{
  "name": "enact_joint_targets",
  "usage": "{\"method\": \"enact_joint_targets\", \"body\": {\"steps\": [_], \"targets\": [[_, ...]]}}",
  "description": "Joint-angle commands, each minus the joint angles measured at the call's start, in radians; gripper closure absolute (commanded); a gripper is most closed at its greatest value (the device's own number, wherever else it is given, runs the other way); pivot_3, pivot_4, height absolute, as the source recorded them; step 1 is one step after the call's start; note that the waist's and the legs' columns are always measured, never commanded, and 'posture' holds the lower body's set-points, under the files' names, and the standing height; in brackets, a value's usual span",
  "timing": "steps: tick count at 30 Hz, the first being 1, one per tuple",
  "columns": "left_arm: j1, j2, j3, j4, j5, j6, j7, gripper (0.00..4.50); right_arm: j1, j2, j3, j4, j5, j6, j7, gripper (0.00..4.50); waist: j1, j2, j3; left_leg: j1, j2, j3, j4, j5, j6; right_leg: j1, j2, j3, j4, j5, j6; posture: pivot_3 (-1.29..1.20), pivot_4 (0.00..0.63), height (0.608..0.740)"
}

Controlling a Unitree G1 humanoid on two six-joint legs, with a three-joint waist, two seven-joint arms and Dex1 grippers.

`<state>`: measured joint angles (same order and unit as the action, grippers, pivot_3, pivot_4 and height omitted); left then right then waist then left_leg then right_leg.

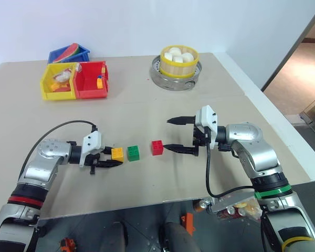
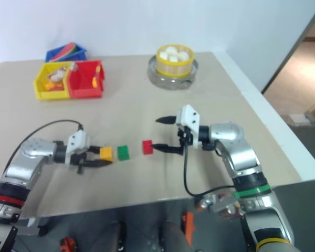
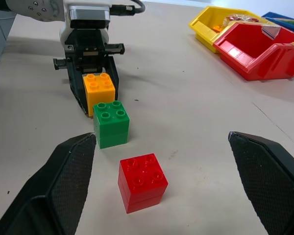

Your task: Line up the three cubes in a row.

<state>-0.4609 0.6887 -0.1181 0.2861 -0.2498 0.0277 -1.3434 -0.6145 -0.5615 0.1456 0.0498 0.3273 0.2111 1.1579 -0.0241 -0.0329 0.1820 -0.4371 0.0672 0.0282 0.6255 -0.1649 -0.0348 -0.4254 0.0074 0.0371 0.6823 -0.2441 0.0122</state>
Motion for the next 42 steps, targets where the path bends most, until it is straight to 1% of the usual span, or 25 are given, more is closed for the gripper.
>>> {"method": "enact_joint_targets", "body": {"steps": [1,10,31,42], "targets": [[-0.012,0.031,0.025,-0.009,-0.007,-0.012,-0.023,2.88,-0.014,-0.013,-0.019,-0.044,0.008,-0.001,0.006,0.0,0.0,0.0,0.0,0.0,0.0,0.0,0.0,0.0,0.0,0.0,0.0,0.0,0.0,0.0,0.0,0.0,0.15,0.74],[0.012,0.092,0.06,-0.008,-0.02,-0.029,-0.049,2.88,0.014,-0.027,-0.021,-0.085,0.011,0.017,0.002,0.0,0.001,0.0,0.0,0.0,0.0,0.001,0.0,0.0,0.0,0.0,0.0,0.001,0.0,0.0,0.0,0.0,0.15,0.74],[0.022,0.088,0.028,0.019,0.026,-0.049,-0.068,2.88,0.033,-0.046,-0.026,-0.106,0.005,0.028,-0.015,0.0,0.002,0.0,0.0,0.0,0.0,0.001,0.0,0.0,0.0,0.0,0.0,0.001,0.0,0.0,0.0,0.0,0.15,0.74],[-0.013,0.074,0.002,0.076,0.069,-0.074,-0.047,2.88,0.032,-0.047,-0.026,-0.099,0.001,0.027,-0.024,0.0,0.002,0.0,0.0,0.001,0.0,0.0,0.001,0.0,0.0,0.001,0.0,0.0,0.001,0.001,0.0,0.0,0.15,0.74]]}}
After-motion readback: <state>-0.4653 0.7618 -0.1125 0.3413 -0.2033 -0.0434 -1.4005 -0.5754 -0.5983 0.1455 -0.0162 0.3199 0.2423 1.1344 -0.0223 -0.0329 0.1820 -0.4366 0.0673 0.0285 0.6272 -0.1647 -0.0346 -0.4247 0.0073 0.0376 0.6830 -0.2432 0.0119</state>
